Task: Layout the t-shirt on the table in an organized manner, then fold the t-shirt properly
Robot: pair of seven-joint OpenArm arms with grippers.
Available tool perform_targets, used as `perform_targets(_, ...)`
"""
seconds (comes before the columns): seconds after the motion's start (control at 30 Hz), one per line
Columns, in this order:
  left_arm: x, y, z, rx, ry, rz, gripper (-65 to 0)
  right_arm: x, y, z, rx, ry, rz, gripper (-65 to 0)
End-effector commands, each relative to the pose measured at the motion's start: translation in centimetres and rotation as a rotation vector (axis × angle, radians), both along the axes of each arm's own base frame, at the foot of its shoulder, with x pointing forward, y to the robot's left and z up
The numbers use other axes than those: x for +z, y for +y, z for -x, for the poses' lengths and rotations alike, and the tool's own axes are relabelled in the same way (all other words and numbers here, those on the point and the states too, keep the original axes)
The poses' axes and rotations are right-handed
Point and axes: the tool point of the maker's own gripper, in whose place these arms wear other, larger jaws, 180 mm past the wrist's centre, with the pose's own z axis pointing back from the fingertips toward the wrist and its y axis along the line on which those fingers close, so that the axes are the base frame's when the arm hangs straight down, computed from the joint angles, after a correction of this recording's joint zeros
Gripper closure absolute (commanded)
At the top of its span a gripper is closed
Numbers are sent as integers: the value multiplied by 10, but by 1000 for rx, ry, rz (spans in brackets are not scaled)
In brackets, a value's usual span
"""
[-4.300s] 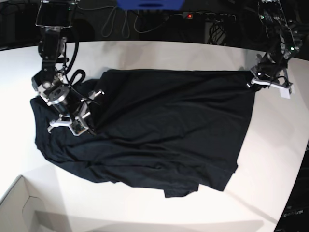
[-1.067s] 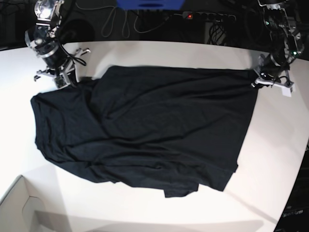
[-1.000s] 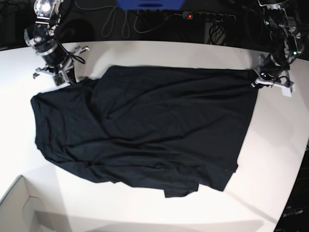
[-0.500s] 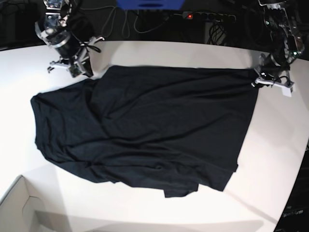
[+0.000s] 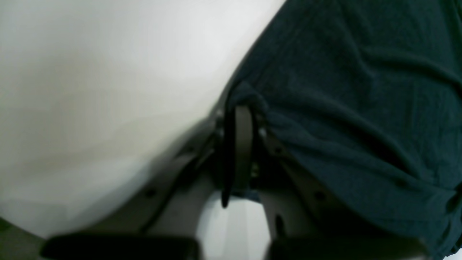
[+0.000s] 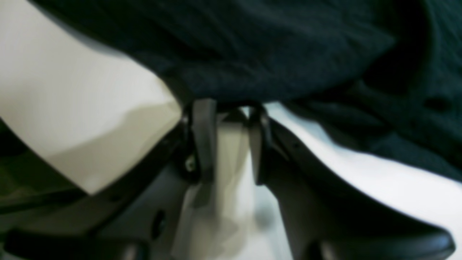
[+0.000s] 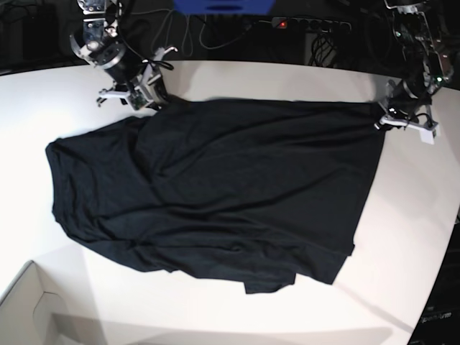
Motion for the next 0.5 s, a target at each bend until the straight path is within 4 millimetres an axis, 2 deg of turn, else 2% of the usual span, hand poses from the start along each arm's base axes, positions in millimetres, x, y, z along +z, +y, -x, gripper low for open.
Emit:
perform_targets(0.0, 5, 6, -2, 4, -4, -16, 0, 10, 4, -8, 7, -42, -20, -188)
perform_targets(0.27, 5, 5, -1, 5, -3, -14, 0, 28, 16, -40, 14, -119, -46, -225)
perform_targets(0.47, 4, 4, -1, 6, -3, -11, 0, 34, 16, -51, 15, -144, -43, -253)
